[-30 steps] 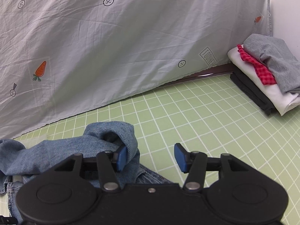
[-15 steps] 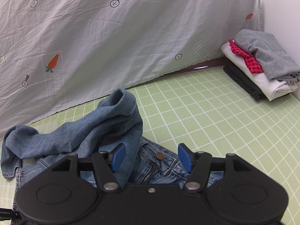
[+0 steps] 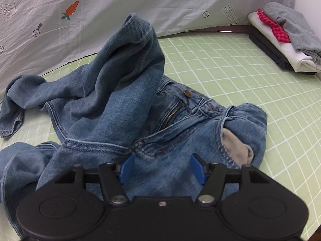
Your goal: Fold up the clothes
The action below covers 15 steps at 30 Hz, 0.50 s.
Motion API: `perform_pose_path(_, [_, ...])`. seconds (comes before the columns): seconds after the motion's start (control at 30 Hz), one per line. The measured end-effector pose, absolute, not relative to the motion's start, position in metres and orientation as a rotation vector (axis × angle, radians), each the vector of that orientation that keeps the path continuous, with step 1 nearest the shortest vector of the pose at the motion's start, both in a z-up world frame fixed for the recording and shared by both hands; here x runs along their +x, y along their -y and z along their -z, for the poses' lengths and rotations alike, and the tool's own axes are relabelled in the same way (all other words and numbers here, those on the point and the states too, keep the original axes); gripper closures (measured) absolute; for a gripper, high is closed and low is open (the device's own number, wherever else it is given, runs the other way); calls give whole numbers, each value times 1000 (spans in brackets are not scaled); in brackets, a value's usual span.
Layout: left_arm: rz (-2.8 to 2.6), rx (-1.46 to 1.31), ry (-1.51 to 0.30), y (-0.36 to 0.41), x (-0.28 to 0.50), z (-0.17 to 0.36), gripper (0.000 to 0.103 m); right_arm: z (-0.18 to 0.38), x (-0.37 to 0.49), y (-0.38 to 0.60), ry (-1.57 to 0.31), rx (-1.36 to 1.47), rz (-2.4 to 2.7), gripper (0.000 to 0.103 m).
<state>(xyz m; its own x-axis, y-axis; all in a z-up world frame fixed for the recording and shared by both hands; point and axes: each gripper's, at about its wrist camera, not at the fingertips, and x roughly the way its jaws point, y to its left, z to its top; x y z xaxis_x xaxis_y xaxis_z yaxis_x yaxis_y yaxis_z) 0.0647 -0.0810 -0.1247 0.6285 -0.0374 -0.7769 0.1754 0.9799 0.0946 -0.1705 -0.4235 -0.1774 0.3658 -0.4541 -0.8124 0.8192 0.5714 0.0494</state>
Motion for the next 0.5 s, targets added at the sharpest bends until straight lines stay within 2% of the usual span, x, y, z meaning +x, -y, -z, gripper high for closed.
perform_pose_path(0.23, [-127,147,-907,-15,75,134,87,185,-160,399,-886,467,876,40])
perform_pose_path(0.4, [-234,186,-958,-52,76,153,86,185,-166,395,-886,496,903,40])
perform_pose_path(0.5, [-238,102,-999,-65,75,154,83,182,-166,395,-877,496,910,40])
